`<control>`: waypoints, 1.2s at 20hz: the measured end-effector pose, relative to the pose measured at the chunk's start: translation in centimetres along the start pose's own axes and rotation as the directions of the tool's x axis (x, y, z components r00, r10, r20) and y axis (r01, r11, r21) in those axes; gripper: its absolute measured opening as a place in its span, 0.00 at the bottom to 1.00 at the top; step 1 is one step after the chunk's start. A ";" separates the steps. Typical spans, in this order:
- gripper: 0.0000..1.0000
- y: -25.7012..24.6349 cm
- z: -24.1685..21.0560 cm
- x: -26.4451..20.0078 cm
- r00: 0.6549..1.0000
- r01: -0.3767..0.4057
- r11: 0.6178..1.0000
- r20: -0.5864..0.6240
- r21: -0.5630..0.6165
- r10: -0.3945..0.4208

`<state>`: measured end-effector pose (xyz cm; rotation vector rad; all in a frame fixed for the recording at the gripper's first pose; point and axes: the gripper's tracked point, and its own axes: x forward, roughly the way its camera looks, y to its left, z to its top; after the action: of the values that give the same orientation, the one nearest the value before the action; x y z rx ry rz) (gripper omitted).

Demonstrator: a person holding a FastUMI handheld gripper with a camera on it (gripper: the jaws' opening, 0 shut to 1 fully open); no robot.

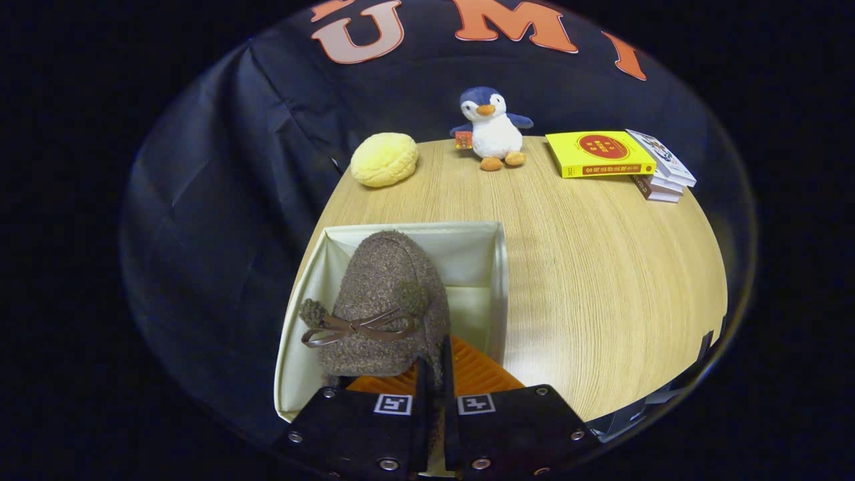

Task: Open the storage box then place both shoes into the box .Put the left shoe in first, then the right shoe, with the right side of both shoes facing outward in a uniform manner.

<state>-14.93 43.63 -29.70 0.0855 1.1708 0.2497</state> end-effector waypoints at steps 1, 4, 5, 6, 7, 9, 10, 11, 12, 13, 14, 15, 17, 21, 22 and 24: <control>0.15 0.1 -0.4 0.1 1.000 -0.010 1.000 -0.012 0.001 0.010; 0.22 0.1 -0.1 -1.1 0.999 -0.054 0.998 0.004 0.014 0.054; 0.30 -0.1 0.4 -1.6 0.998 -0.064 0.998 0.020 0.014 0.064; 0.32 -0.6 0.9 -2.2 0.997 -0.070 0.997 0.037 0.011 0.070; 0.37 -1.0 1.6 -2.7 0.996 -0.076 0.997 0.056 0.009 0.075; 0.45 -2.2 3.0 -4.1 0.990 -0.087 0.996 0.108 0.003 0.086; 0.47 -3.0 3.8 -5.0 0.986 -0.091 0.996 0.137 -0.005 0.091; 0.53 -3.9 4.7 -5.8 0.981 -0.090 0.996 0.170 -0.013 0.091; 0.56 -4.9 5.7 -6.6 0.974 -0.089 0.996 0.208 -0.023 0.091; 0.61 -6.1 6.6 -7.5 0.965 -0.080 0.996 0.247 -0.033 0.085; 0.62 -7.2 7.6 -8.5 0.955 -0.070 0.997 0.285 -0.045 0.080; 0.66 -8.6 8.3 -9.3 0.946 -0.050 0.997 0.317 -0.052 0.064; 0.73 -11.0 9.8 -11.1 0.928 -0.025 0.998 0.371 -0.063 0.047; 0.82 -15.8 12.5 -15.4 0.869 0.006 0.998 0.494 -0.061 0.025; 0.84 -17.0 13.2 -16.7 0.849 0.022 0.998 0.528 -0.060 0.013; 0.87 -19.9 14.8 -19.2 0.803 0.054 0.997 0.595 -0.061 -0.007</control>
<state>-5.36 20.74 -10.53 0.0708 0.5284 0.2156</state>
